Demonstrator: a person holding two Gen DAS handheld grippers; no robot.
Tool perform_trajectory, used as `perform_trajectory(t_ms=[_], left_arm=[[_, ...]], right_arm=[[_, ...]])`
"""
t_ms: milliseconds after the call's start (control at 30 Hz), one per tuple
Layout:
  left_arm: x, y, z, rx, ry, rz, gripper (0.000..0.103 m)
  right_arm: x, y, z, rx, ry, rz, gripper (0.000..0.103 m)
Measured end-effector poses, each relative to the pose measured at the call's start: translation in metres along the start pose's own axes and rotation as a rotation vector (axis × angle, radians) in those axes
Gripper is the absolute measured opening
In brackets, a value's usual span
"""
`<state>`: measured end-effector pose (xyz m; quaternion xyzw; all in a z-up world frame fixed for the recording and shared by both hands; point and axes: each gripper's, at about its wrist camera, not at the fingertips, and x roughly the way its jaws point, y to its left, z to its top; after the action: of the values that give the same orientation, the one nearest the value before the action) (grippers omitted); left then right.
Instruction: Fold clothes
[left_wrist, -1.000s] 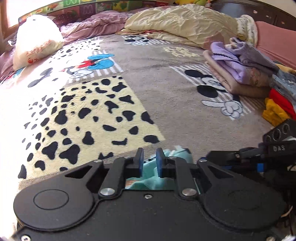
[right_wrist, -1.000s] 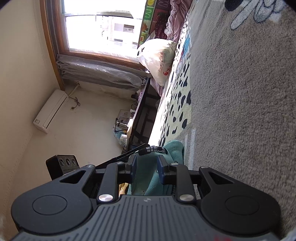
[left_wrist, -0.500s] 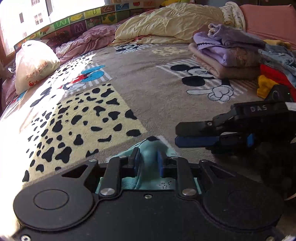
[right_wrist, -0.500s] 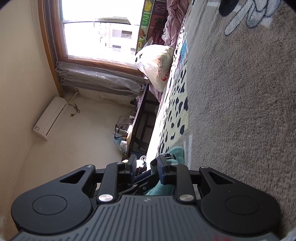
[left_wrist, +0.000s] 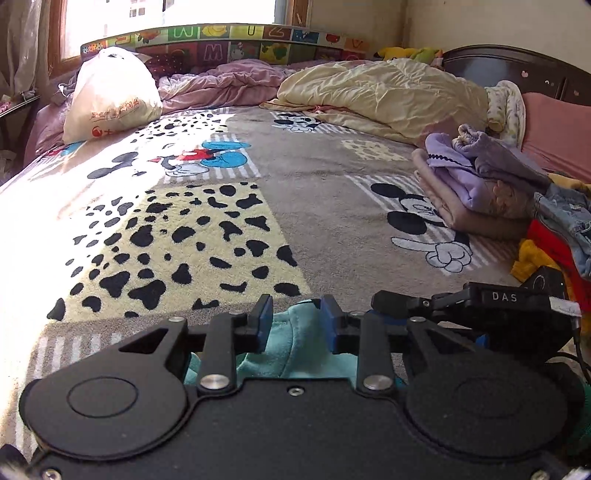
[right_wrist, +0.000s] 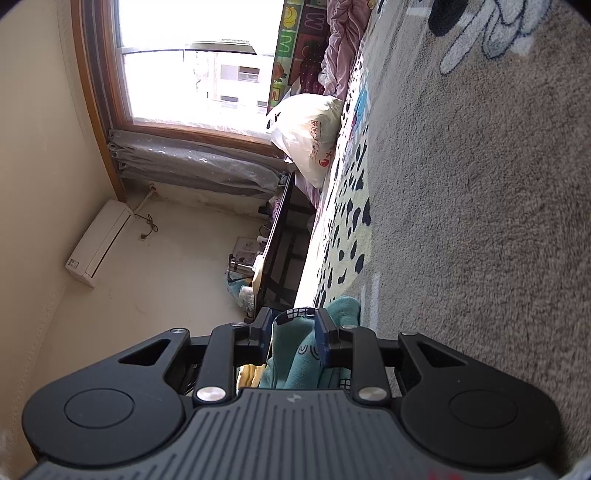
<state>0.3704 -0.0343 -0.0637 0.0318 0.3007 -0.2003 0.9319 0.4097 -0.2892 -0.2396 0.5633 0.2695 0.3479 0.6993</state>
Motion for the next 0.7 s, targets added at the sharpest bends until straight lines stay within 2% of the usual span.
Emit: perform_trajectory(t_ms=[33, 133, 200, 267, 333, 400, 433, 467, 500, 533, 567, 633, 700], left_arm=[[-0.005, -0.006, 0.001, 0.011, -0.033, -0.002, 0.018], [0.013, -0.020, 0.000, 0.044, -0.011, -0.019, 0.007], [0.055, -0.016, -0.012, 0.077, 0.143, 0.079, 0.003], [0.075, 0.000, -0.028, 0.039, 0.147, 0.097, 0.003], [0.069, 0.015, -0.023, -0.054, 0.163, 0.057, 0.003], [0.054, 0.013, -0.021, -0.047, 0.160, 0.026, 0.003], [0.043, 0.012, -0.020, -0.046, 0.149, 0.011, 0.012], [0.024, 0.013, -0.019, -0.059, 0.105, 0.011, 0.021], [0.001, 0.016, -0.021, -0.086, 0.047, 0.026, 0.038], [-0.021, 0.019, -0.023, -0.114, -0.011, 0.042, 0.046], [-0.042, 0.026, -0.029, -0.155, -0.068, 0.061, 0.046], [-0.077, 0.043, -0.047, -0.239, -0.163, 0.092, 0.046], [-0.074, 0.048, -0.059, -0.234, -0.158, 0.093, 0.046]], right_arm=[[0.000, 0.000, 0.000, -0.001, 0.000, 0.000, 0.028], [-0.004, -0.003, -0.002, -0.004, -0.001, 0.001, 0.028], [-0.003, -0.004, -0.002, -0.003, 0.000, 0.001, 0.028], [-0.002, -0.004, -0.002, -0.009, 0.007, -0.003, 0.028], [-0.001, -0.002, -0.002, -0.020, 0.016, -0.009, 0.031], [0.001, 0.002, -0.003, -0.046, 0.028, -0.026, 0.032], [0.002, 0.003, -0.003, -0.058, 0.034, -0.032, 0.033], [0.003, 0.006, -0.004, -0.075, 0.041, -0.040, 0.034], [0.003, 0.010, -0.005, -0.098, 0.045, -0.053, 0.036], [0.004, 0.015, -0.006, -0.132, 0.047, -0.067, 0.039], [0.004, 0.023, -0.010, -0.185, 0.050, -0.082, 0.042], [0.006, 0.049, -0.023, -0.364, 0.046, -0.103, 0.043], [0.014, 0.077, -0.045, -0.595, 0.081, -0.100, 0.043]])
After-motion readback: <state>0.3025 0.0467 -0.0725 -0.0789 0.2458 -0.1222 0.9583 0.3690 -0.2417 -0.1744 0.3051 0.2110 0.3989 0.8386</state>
